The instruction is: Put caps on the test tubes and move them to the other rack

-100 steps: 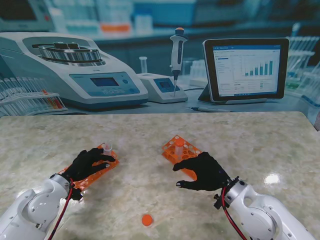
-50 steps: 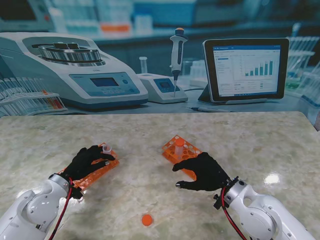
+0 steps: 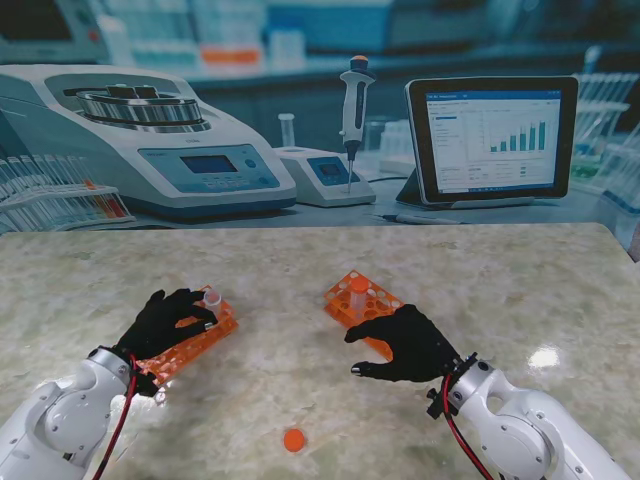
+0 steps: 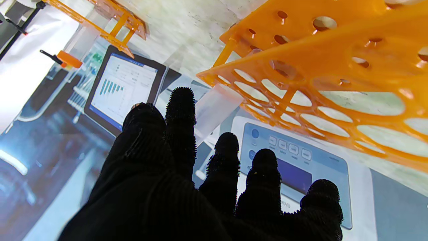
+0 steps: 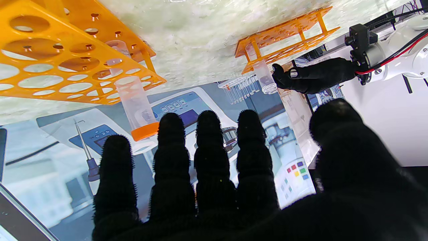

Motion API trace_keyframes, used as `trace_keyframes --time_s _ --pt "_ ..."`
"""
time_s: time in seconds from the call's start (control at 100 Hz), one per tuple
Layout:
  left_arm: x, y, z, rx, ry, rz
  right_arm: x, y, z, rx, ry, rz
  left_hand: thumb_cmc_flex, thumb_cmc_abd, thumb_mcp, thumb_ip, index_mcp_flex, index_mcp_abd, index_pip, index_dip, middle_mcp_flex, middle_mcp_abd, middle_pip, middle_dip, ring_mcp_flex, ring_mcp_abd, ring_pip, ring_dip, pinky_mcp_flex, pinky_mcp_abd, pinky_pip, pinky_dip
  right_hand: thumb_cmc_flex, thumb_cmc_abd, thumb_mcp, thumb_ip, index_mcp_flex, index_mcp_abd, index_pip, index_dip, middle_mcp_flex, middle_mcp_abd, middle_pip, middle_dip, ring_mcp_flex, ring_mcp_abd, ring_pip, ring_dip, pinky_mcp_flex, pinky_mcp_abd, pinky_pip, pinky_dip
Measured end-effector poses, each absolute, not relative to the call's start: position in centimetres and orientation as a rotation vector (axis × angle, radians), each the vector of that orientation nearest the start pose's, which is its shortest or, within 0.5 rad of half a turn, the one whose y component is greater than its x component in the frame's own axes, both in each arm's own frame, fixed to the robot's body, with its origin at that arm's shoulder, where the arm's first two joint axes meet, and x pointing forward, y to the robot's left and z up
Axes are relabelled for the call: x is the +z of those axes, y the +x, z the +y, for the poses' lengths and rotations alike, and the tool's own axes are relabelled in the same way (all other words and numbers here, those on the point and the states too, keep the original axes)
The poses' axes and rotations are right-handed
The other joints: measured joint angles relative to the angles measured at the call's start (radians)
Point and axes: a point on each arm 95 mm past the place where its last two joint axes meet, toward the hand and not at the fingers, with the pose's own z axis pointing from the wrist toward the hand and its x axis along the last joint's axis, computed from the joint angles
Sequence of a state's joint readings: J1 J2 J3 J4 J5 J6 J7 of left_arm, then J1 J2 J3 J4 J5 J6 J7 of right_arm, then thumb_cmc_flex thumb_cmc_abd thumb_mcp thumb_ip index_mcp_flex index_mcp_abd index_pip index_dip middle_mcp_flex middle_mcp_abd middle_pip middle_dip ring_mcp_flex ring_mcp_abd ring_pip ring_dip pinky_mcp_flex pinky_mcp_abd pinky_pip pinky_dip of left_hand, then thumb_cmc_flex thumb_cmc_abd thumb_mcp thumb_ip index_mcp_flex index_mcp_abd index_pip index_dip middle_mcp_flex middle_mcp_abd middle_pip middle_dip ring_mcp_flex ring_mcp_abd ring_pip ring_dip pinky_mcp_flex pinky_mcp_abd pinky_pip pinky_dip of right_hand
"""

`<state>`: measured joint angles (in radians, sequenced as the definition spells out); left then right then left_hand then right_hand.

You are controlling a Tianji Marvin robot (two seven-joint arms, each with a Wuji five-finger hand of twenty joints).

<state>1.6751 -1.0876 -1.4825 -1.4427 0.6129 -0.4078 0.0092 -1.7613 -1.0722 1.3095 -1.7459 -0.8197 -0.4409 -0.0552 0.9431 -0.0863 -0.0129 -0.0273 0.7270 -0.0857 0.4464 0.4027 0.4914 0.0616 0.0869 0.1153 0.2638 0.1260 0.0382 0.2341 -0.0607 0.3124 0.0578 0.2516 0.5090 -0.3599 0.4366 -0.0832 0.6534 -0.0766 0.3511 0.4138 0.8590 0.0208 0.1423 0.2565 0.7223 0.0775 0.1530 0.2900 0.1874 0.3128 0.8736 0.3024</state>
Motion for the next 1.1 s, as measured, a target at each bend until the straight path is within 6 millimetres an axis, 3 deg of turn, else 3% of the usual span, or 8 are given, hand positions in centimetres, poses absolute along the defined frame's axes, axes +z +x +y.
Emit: trace_keyframes --time_s 0.18,0.43,0.53,0.74,0.96,1.1 --pt "-34.7 37.3 10.5 -1.798 -1.466 1.302 -31.1 33.6 1.8 1.990 1.115 1.595 -0.025 -0.029 -0.002 -0.001 -0.022 -0.001 0.142 0.176 0.011 0.014 -0.001 0.010 0.000 0.006 0.006 0.002 0.000 0.001 0.000 0.008 0.000 0.000 0.000 0.000 0.000 0.000 0.000 0.000 0.000 0.000 0.000 0.000 0.000 0.000 0.000 0.000 0.000 0.000 0.000 0.000" --pt "-34.1 36.8 11.7 -1.757 -1.419 1.295 -31.1 33.6 1.8 1.991 1.116 1.594 -0.036 -0.041 -0.001 -0.001 -0.055 -0.010 0.213 0.233 0.011 0.015 -0.001 0.012 0.000 0.006 0.007 0.002 0.004 0.008 0.000 0.010 0.000 0.000 0.000 0.000 0.000 0.000 0.000 0.000 0.000 0.000 0.000 0.000 0.000 0.000 0.000 0.000 0.000 0.000 0.000 0.000" --pt "-34.2 36.8 12.0 -1.740 -1.417 1.291 -31.1 33.6 1.8 1.991 1.115 1.594 -0.038 -0.050 -0.001 -0.001 -0.069 -0.010 0.170 0.192 0.011 0.015 -0.001 0.021 0.000 0.006 0.007 0.009 0.005 0.008 0.000 0.010 0.000 0.000 0.000 0.000 0.000 0.000 0.000 0.000 0.000 0.000 0.000 0.000 0.000 0.000 0.000 0.000 0.000 0.000 0.000 0.000" --pt "-34.6 37.0 12.6 -1.684 -1.430 1.299 -31.1 33.6 1.8 1.992 1.114 1.596 -0.039 -0.050 -0.001 -0.001 -0.063 0.037 -0.106 -0.039 0.011 0.015 -0.011 0.021 0.000 0.007 0.007 0.010 0.005 0.008 0.000 0.010 0.000 0.000 0.000 0.000 0.000 0.000 0.000 0.000 0.000 0.000 0.000 0.000 0.000 0.000 0.000 0.000 0.000 0.000 0.000 0.000" --pt "-35.2 37.7 12.3 -1.653 -1.462 1.325 -31.1 33.7 1.8 1.992 1.115 1.597 -0.041 -0.090 -0.001 -0.001 -0.116 0.083 -0.215 -0.139 0.008 0.015 -0.016 0.021 -0.001 0.007 0.007 0.010 0.002 0.008 0.000 0.010 0.000 0.000 0.000 0.000 0.000 0.000 0.000 0.000 0.000 0.000 0.000 0.000 0.000 0.000 0.000 0.000 0.000 0.000 0.000 0.000" --pt "-35.5 38.3 11.8 -1.651 -1.484 1.342 -31.1 33.7 1.8 1.993 1.114 1.597 -0.050 -0.107 -0.002 -0.001 -0.145 0.083 -0.237 -0.165 -0.021 0.019 -0.030 0.021 -0.027 0.007 0.007 0.010 0.000 0.008 0.000 0.010 0.000 0.000 -0.001 0.000 0.000 0.000 0.000 0.000 0.000 0.000 0.000 0.000 0.000 0.000 0.000 0.000 0.000 0.000 0.000 0.000"
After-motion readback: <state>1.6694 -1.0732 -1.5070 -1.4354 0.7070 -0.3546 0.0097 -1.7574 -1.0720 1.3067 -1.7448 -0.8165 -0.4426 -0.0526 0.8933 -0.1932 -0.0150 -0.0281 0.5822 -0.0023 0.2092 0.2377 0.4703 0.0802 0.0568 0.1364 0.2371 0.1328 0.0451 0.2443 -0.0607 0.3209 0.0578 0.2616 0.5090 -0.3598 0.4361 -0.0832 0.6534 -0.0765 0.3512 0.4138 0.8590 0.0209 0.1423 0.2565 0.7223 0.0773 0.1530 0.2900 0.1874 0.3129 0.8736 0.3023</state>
